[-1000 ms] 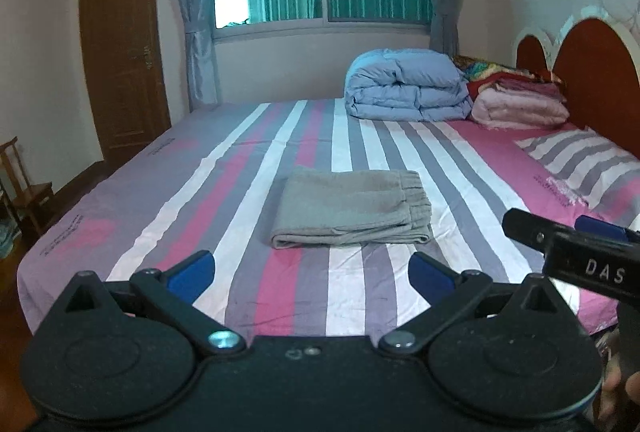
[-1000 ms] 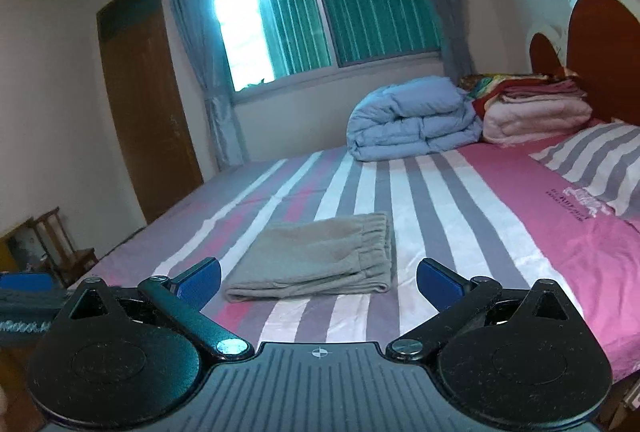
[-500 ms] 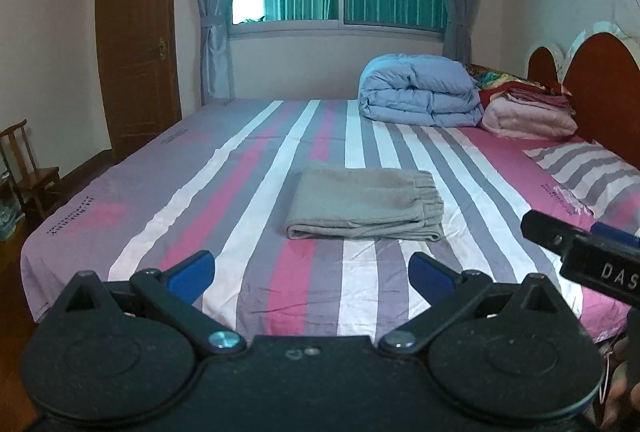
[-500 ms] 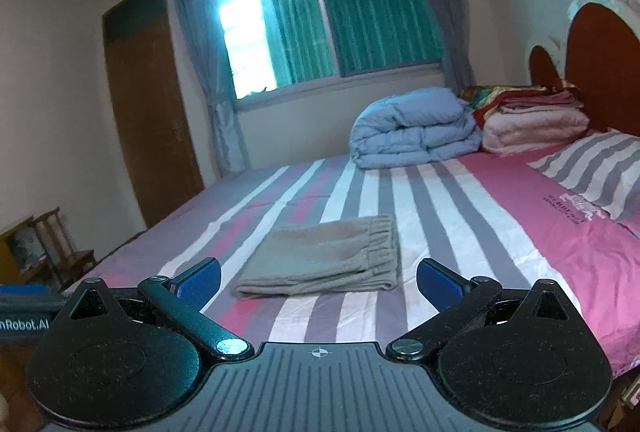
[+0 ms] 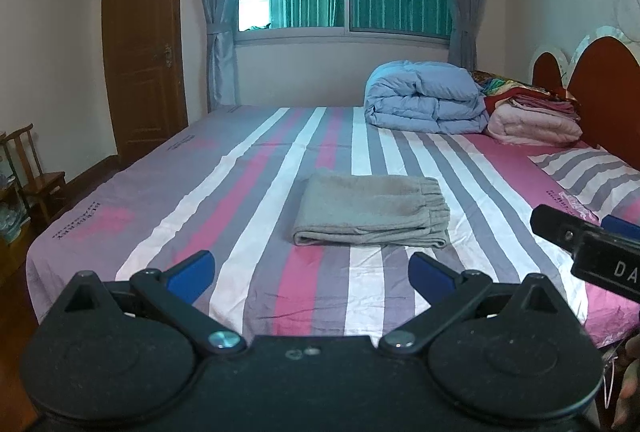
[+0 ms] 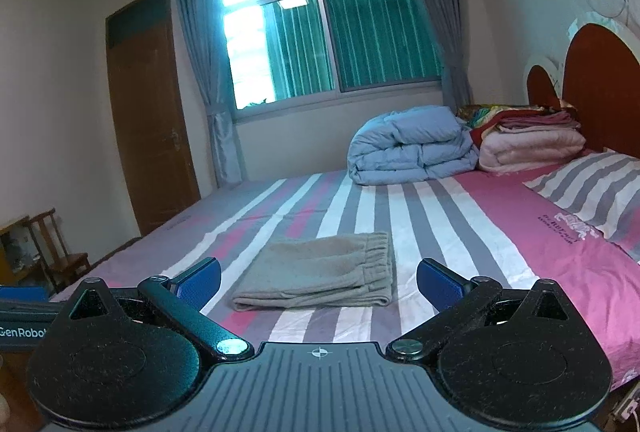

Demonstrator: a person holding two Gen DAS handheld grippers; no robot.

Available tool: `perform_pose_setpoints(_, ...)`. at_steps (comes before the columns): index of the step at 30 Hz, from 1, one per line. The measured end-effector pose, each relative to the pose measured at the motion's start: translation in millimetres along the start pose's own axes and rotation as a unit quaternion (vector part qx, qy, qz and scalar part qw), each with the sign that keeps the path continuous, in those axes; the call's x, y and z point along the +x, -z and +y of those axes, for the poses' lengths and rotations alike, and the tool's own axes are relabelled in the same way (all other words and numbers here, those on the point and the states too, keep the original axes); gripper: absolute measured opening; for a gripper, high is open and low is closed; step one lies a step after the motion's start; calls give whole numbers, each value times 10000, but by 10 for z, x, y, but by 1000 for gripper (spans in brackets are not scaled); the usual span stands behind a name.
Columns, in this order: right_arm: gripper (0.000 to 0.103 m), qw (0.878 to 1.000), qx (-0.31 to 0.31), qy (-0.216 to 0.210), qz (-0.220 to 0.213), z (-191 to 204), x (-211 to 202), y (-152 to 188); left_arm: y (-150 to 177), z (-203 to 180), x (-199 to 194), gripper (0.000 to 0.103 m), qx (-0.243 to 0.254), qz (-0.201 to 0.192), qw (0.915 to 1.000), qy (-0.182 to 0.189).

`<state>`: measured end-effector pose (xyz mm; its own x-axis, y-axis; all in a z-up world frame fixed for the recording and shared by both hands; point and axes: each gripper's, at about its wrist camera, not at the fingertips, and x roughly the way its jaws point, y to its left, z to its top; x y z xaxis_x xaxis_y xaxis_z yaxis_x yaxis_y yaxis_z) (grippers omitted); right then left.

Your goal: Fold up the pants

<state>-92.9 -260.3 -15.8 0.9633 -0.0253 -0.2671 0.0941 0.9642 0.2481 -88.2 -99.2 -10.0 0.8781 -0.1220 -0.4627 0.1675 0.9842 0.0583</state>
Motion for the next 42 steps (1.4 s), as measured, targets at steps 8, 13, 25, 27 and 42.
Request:
perform_pose_setpoints(8,103,10000,-3,-44,-51,-12,-60,-29,8,6,-31,97,45,-48,10000,62)
perform_pose_setpoints(13,103,9998,-107,-135,-40,7,-51,-18,-9,45,4,97,-11,-39,10000,69)
perform_pose_setpoints(25,103,9999,73,-131,57,-89,-3,-49,38,35,-49,97,65,-38,9999,77)
perform_pose_setpoints(27,103,9998,18,-164,59,-59,-2,-49,34,46,-52,97,44,-41,10000,76)
perform_pose_setpoints(42,103,9997,-57,-221,88,-107,25,-25,45,68,2,97,97,4,9998,189)
